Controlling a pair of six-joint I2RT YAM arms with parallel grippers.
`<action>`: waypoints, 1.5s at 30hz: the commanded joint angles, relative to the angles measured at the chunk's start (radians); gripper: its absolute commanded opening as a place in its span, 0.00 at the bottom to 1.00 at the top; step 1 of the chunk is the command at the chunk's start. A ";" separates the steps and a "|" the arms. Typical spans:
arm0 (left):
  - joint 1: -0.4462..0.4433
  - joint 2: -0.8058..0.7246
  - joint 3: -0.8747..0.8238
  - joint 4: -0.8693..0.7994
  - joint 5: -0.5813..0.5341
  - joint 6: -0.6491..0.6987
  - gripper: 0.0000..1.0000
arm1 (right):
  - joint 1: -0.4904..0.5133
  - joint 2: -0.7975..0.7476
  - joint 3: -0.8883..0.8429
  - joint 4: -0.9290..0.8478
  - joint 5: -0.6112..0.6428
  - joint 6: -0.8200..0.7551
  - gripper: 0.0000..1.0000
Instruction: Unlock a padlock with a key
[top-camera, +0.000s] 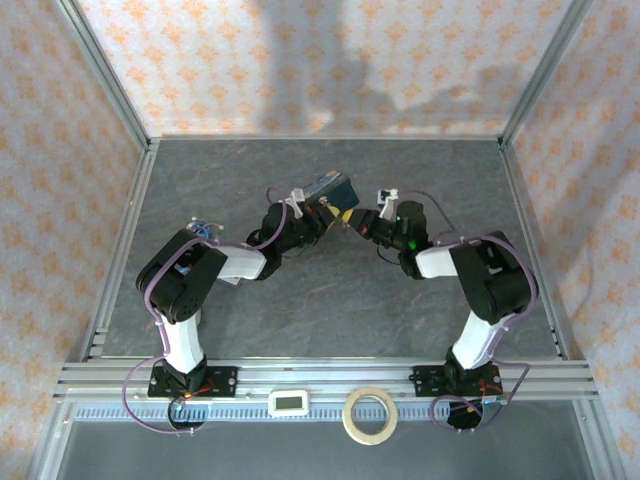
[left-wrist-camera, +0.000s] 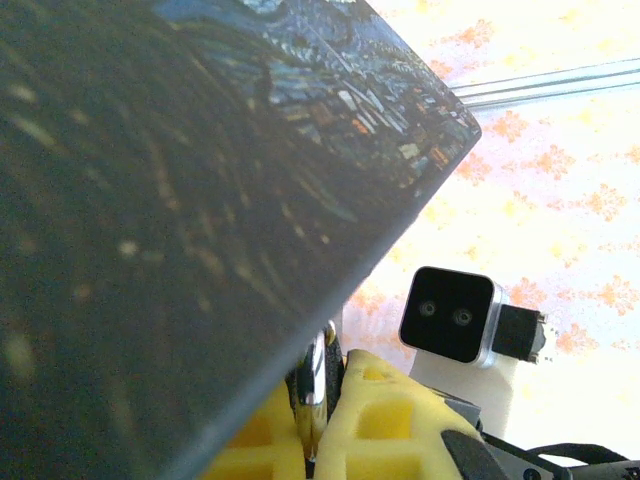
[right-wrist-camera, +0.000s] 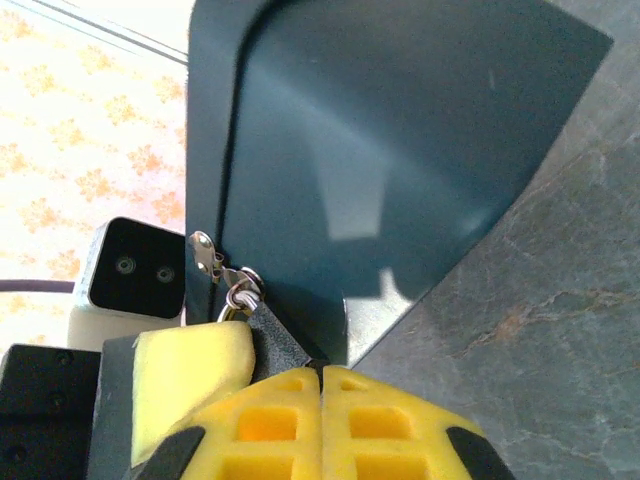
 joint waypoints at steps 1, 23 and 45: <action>-0.104 -0.020 0.026 0.053 0.302 0.040 0.00 | 0.030 0.039 0.060 0.143 -0.041 0.114 0.00; -0.074 0.214 -0.071 0.713 0.235 0.229 0.00 | -0.011 0.038 0.020 0.459 -0.283 1.102 0.00; -0.074 0.180 -0.095 0.605 0.133 0.364 0.00 | 0.003 0.109 -0.068 0.699 -0.116 1.308 0.00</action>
